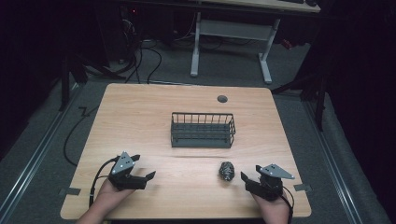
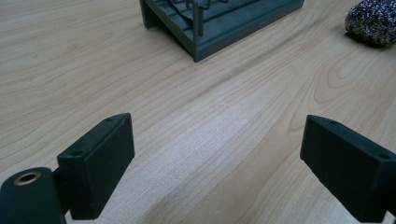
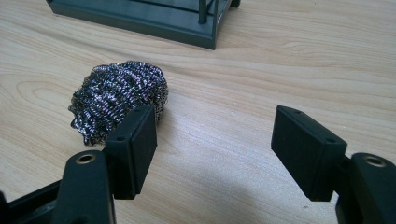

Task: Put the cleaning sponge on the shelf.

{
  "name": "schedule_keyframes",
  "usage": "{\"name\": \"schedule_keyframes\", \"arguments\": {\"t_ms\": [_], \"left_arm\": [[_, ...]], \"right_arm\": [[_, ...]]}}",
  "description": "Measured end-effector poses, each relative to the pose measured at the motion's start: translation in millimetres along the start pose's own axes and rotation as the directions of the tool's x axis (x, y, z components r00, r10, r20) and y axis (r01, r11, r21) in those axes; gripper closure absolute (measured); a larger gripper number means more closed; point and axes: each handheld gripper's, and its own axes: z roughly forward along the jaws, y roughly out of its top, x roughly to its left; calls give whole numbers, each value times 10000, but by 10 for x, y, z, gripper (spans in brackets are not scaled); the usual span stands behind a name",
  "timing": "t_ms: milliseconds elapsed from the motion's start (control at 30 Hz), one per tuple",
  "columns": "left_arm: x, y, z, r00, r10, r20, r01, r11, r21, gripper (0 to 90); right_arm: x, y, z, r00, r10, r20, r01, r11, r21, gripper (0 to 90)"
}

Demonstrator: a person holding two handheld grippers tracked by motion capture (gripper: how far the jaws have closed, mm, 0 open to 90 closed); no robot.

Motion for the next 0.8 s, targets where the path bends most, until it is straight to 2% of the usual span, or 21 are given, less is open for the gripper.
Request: {"name": "schedule_keyframes", "arguments": {"t_ms": [167,267,500,633,800], "left_arm": [[3,12,16,10000,22,7,-22,10000,0,106],[-1,13,21,10000,18,19,-18,10000,-17,106],[1,19,22,10000,25,45,-25,10000,35,106],[1,32,11,9999,-16,129,16,10000,-16,106],[6,31,13,9999,-74,136,75,10000,-54,106]], "right_arm": [[14,-8,17,9999,51,134,-53,9999,139,316],[24,-12,7,9996,70,285,-70,10000,23,323],[26,-15,-2,9995,186,237,-187,9998,41,330],[57,-12,-42,9993,196,326,-190,9997,-168,400],[104,-9,-52,9996,134,238,-130,9998,-144,452]]}}
